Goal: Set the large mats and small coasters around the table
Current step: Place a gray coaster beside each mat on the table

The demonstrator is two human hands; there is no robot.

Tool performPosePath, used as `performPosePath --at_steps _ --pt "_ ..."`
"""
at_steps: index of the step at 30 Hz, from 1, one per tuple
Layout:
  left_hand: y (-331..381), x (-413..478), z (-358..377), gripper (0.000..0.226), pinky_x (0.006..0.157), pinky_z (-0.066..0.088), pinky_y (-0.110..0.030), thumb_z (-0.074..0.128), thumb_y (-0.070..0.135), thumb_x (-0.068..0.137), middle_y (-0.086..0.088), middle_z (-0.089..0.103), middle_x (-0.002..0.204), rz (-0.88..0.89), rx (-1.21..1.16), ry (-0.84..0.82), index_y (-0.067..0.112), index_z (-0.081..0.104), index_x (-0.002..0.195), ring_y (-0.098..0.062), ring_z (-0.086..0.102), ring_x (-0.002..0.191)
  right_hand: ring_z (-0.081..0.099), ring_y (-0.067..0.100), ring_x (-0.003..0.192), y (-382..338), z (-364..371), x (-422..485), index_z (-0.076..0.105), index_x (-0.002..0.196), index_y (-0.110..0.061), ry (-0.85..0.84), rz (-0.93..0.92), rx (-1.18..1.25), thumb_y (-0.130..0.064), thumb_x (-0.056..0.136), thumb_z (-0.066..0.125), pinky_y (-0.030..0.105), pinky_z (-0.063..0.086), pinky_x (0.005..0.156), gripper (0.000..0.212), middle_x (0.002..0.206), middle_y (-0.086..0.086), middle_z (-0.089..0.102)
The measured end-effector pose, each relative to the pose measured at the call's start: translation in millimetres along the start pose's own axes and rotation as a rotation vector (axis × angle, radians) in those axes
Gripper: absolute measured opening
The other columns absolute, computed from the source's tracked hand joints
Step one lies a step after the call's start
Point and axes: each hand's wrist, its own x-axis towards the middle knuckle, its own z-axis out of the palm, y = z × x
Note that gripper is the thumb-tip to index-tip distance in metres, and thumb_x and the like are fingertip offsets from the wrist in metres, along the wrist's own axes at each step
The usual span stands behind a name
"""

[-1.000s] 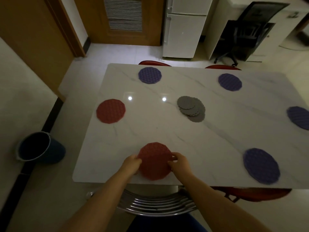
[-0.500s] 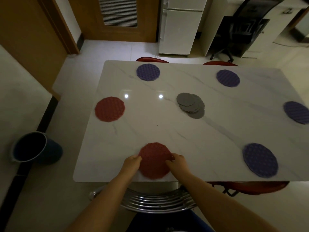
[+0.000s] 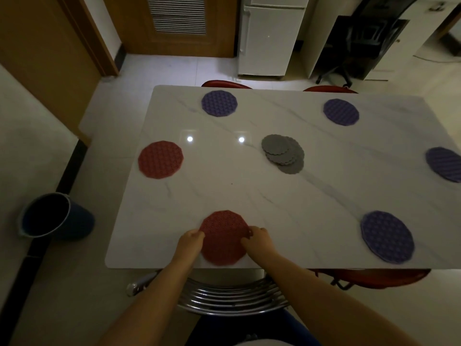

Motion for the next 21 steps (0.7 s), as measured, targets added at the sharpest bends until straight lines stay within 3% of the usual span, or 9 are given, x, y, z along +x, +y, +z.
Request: performPosePath --at_steps 2,3,4,6,12,16,21 --pt "0 0 1 0.024 0.073 0.043 -0.034 0.042 0.007 0.092 -0.022 0.061 0.085 -0.016 -0.005 0.005 -0.003 0.062 0.082 -0.029 0.058 0.088 0.052 0.03 0.114 1 -2 1 0.045 0.134 -0.011 0.008 0.01 0.02 -0.021 0.084 0.054 0.033 0.042 0.094 0.052 0.131 0.015 0.043" --pt "0 0 1 0.027 0.084 0.046 -0.038 0.043 0.007 0.092 -0.03 0.063 0.103 -0.008 -0.003 0.025 -0.011 0.062 0.1 -0.036 0.059 0.101 0.051 0.029 0.116 2 -5 1 0.042 0.136 -0.012 0.017 0.014 0.041 -0.022 0.085 0.055 0.032 0.042 0.094 0.054 0.134 0.014 0.041" --pt "2 -1 1 0.034 0.096 0.043 -0.039 0.043 0.008 0.093 -0.03 0.058 0.123 0.006 0.009 0.054 -0.012 0.056 0.118 -0.037 0.055 0.116 0.051 0.027 0.116 4 -8 3 0.041 0.137 -0.012 0.03 0.015 0.063 -0.023 0.086 0.056 0.03 0.042 0.092 0.054 0.136 0.013 0.04" --pt "11 -3 1 0.042 0.104 0.036 -0.035 0.044 0.01 0.095 -0.021 0.047 0.142 0.058 0.006 0.105 -0.003 0.046 0.135 -0.032 0.046 0.128 0.052 0.024 0.114 8 -21 8 0.042 0.135 -0.013 0.066 0.006 0.089 -0.027 0.087 0.057 0.026 0.04 0.085 0.051 0.136 0.011 0.04" --pt "54 1 30 0.038 0.101 0.039 -0.035 0.044 0.016 0.096 -0.012 0.049 0.138 0.163 -0.035 0.096 0.012 0.049 0.134 -0.027 0.048 0.123 0.053 0.023 0.107 30 -94 46 0.051 0.125 -0.013 0.198 0.0 0.135 -0.027 0.089 0.054 0.028 0.041 0.082 0.039 0.131 0.01 0.047" --pt "91 14 71 0.036 0.095 0.039 -0.03 0.046 0.015 0.095 -0.011 0.052 0.134 0.205 -0.022 0.086 0.013 0.051 0.13 -0.024 0.05 0.118 0.054 0.026 0.11 44 -151 84 0.055 0.121 -0.012 0.25 -0.03 0.142 -0.025 0.089 0.055 0.03 0.041 0.083 0.035 0.127 0.01 0.052" --pt "141 40 131 0.037 0.088 0.041 -0.028 0.048 0.016 0.094 -0.011 0.054 0.132 0.178 -0.026 0.147 0.012 0.052 0.13 -0.02 0.052 0.106 0.056 0.021 0.098 47 -216 140 0.056 0.121 -0.011 0.244 -0.093 0.174 -0.029 0.088 0.056 0.031 0.042 0.078 0.038 0.121 0.008 0.059"
